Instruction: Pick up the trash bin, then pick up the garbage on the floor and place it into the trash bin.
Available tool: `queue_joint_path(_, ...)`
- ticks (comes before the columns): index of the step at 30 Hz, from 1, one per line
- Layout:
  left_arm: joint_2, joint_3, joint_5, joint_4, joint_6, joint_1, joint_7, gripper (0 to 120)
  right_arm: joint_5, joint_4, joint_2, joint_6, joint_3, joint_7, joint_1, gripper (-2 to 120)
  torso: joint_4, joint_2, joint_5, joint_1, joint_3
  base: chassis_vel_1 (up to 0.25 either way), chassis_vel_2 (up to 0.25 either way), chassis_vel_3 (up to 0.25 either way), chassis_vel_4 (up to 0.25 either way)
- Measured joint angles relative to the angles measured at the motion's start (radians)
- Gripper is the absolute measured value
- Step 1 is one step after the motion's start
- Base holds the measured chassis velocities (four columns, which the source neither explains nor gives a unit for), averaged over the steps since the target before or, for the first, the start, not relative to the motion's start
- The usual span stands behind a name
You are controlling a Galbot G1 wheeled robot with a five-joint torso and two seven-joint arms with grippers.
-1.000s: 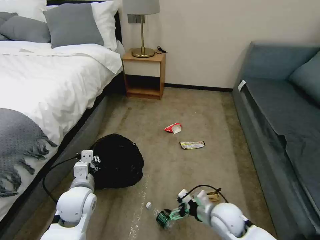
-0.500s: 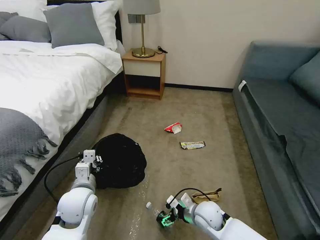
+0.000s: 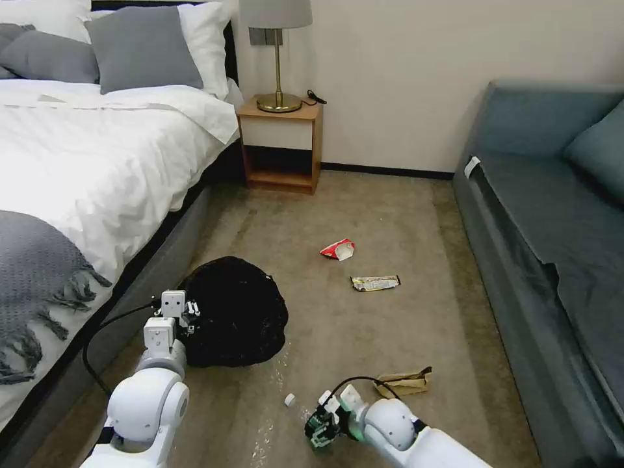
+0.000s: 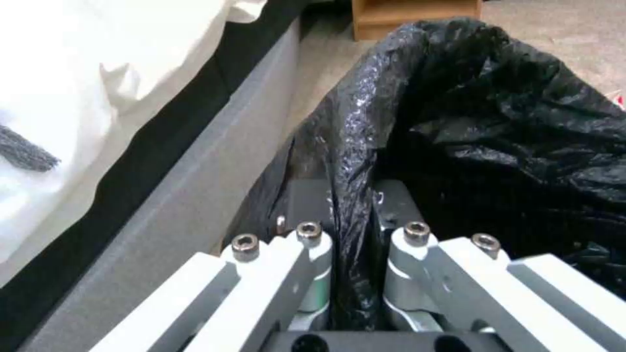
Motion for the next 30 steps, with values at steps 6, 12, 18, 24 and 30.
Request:
queue_joint_path(6, 0.0, 0.0, 0.0, -0.003, 0.0, 0.003, 0.0, 5, -0.005, -0.012, 0.001, 0.003, 0.001, -0.011, 0.01, 85, 0.0001, 0.0, 0.0, 0.0, 0.0, 0.0, 0.0, 0.0, 0.0)
queue_joint_path(12, 0.002, 0.004, 0.0, -0.003, 0.001, 0.002, 0.001, 5, -0.004, -0.005, -0.014, 0.006, 0.011, -0.021, 0.011, 67, 0.0, 0.0, 0.0001, 0.0, 0.0, 0.0, 0.0, 0.0, 0.0)
queue_joint_path(18, 0.005, 0.009, 0.003, -0.001, 0.003, -0.006, 0.014, 5, -0.004, 0.006, -0.031, 0.01, 0.028, -0.026, 0.008, 42, 0.0, 0.0, 0.0001, 0.0, 0.0, 0.0, 0.0, 0.0, 0.0)
queue_joint_path(24, 0.01, 0.011, 0.007, -0.001, 0.003, -0.004, 0.024, 5, -0.002, 0.031, -0.049, 0.01, 0.045, -0.027, 0.007, 25, -0.0001, 0.0, 0.0001, 0.0, 0.0, 0.0, 0.0, 0.0, 0.0)
queue_joint_path(30, 0.035, 0.005, 0.002, -0.005, 0.003, -0.001, 0.027, 5, 0.045, 0.17, -0.102, -0.004, 0.086, -0.026, -0.007, 19, 0.0, 0.0, 0.0, 0.0, 0.0, 0.0, 0.0, 0.0, 0.0)
